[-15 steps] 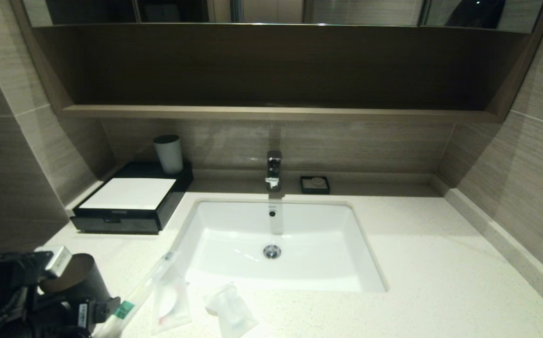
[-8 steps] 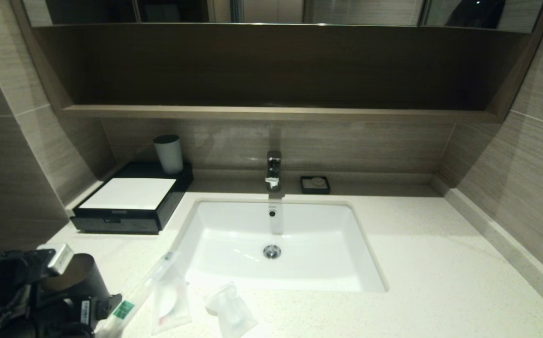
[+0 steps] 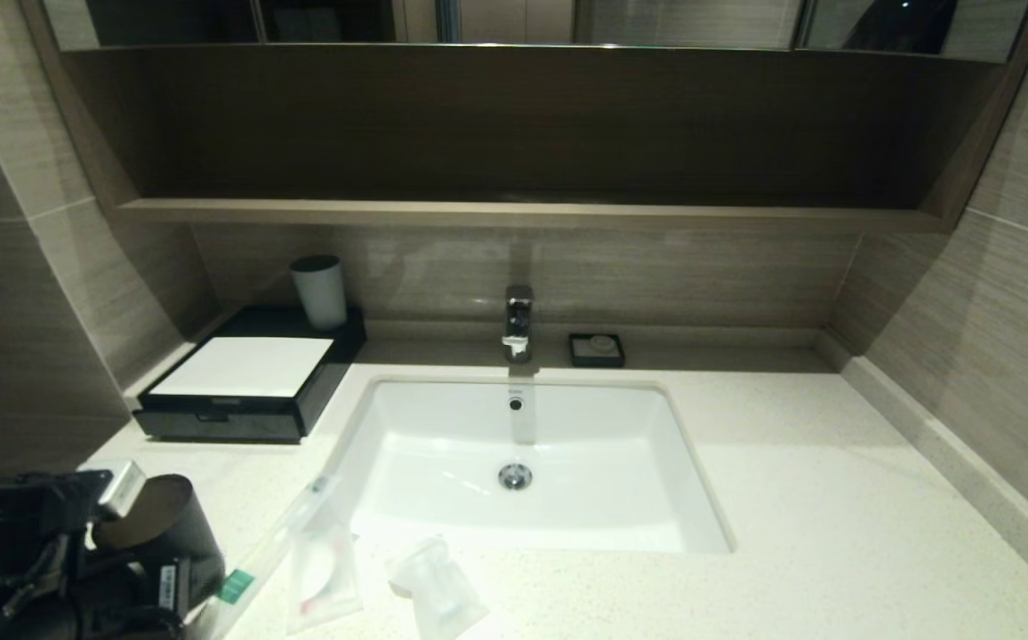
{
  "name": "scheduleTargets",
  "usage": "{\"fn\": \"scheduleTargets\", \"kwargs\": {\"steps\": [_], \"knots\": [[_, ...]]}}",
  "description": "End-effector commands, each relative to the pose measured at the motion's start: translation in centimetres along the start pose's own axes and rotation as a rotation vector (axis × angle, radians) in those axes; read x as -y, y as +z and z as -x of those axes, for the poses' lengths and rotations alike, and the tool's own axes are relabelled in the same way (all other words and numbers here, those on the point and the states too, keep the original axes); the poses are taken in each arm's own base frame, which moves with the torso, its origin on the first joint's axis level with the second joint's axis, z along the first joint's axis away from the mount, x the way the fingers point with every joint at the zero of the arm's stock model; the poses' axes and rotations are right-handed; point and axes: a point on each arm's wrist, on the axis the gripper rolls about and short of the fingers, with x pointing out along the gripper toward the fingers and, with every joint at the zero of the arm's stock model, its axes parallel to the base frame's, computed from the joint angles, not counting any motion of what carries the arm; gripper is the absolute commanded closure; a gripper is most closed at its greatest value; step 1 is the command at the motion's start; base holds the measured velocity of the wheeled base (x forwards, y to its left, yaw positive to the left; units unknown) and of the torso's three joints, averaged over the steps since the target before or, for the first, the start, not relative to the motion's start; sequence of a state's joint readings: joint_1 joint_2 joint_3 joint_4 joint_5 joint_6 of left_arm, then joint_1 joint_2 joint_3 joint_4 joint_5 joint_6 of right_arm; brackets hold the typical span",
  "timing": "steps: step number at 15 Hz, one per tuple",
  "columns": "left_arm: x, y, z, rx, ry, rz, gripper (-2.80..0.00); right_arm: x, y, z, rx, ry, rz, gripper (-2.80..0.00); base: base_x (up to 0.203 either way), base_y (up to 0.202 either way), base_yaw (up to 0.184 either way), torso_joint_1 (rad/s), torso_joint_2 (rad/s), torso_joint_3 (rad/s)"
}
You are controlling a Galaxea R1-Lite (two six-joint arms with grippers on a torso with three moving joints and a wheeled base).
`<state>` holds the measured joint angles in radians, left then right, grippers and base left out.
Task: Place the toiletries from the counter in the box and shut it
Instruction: Pick up the cup
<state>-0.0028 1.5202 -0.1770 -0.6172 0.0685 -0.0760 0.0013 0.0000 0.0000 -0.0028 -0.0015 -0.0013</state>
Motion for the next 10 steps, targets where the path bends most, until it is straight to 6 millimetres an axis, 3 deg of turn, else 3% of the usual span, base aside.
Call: {"fn": "scheduleTargets", "kwargs": {"steps": [1, 10], "knots": [[0.01, 0.06, -0.03, 0.003, 0.0, 0.001, 0.0, 0.0, -0.04, -0.01, -0.001, 0.0, -0.001, 0.0, 0.0, 0.0, 0.0, 0.0, 0.0, 0.0], [-0.28, 0.75, 0.49, 0.057, 0.013, 0.017, 0.0, 0.0, -0.04, -0.01, -0.001, 0.0, 0.0, 0.0, 0.0, 0.0, 0.0, 0.0, 0.0, 0.0]]}}
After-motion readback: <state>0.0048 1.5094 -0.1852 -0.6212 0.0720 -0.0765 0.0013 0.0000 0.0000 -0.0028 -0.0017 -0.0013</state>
